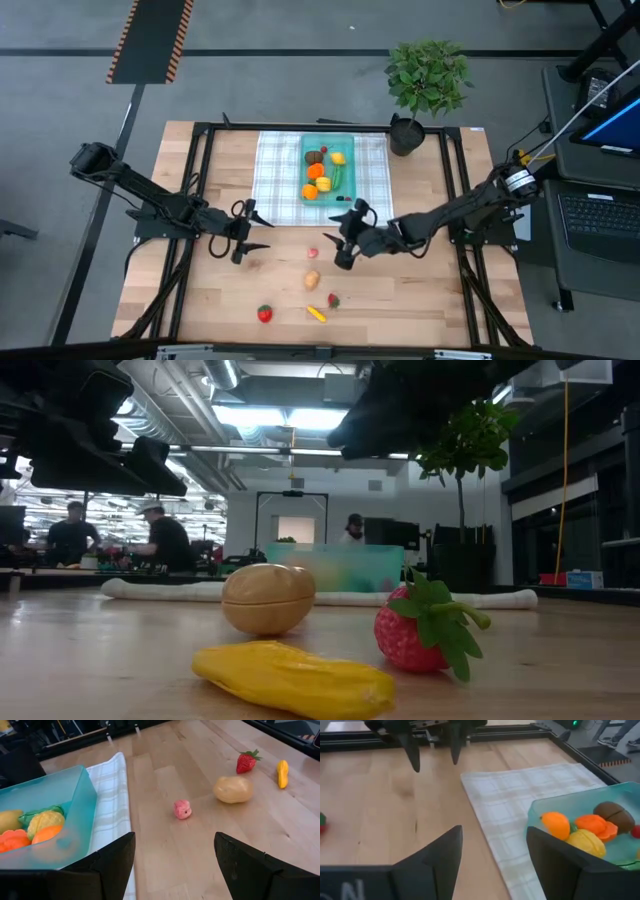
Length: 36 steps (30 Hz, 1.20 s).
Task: Pick and placing Produce into tupperware
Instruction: Put the left red strawberry into the green bin
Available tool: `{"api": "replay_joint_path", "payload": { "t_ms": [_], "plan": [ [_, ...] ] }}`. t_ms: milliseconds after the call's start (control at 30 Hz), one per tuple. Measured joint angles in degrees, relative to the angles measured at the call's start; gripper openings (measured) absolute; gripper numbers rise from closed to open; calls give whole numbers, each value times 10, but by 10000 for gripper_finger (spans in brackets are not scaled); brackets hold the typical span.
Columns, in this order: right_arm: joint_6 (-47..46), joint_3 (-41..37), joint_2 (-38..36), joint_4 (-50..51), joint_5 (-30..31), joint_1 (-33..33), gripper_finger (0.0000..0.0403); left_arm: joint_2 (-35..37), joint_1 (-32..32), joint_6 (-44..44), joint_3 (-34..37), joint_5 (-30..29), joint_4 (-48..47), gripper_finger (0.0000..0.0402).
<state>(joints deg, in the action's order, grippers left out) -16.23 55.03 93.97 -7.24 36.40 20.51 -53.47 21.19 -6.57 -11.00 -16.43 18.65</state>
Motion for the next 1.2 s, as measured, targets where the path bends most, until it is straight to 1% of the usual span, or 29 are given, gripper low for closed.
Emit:
{"api": "replay_joint_path", "payload": {
  "t_ms": [100,333,467,567,633,800,1067,1200],
  "plan": [
    [-1,-20,0,-32,0,0,222,0,0,0,0,0,0,264],
    [-5,-124,1,-218,-8,-10,222,0,0,1,0,0,0,264],
    [-16,-164,1,-280,-10,-13,222,0,-1,-4,0,0,0,264],
    [-16,-170,1,-290,-10,-13,222,0,-2,-5,0,0,-2,264],
    [-15,-170,1,-290,-11,-13,222,0,2,16,0,0,-3,264],
    [-2,-170,1,-288,-11,-13,222,0,25,39,0,0,-24,264],
    [15,-170,1,-286,-11,-14,222,0,60,150,0,0,-28,264],
    [13,-170,1,-285,-13,-14,222,0,71,177,0,0,-28,264]
  ]
}}
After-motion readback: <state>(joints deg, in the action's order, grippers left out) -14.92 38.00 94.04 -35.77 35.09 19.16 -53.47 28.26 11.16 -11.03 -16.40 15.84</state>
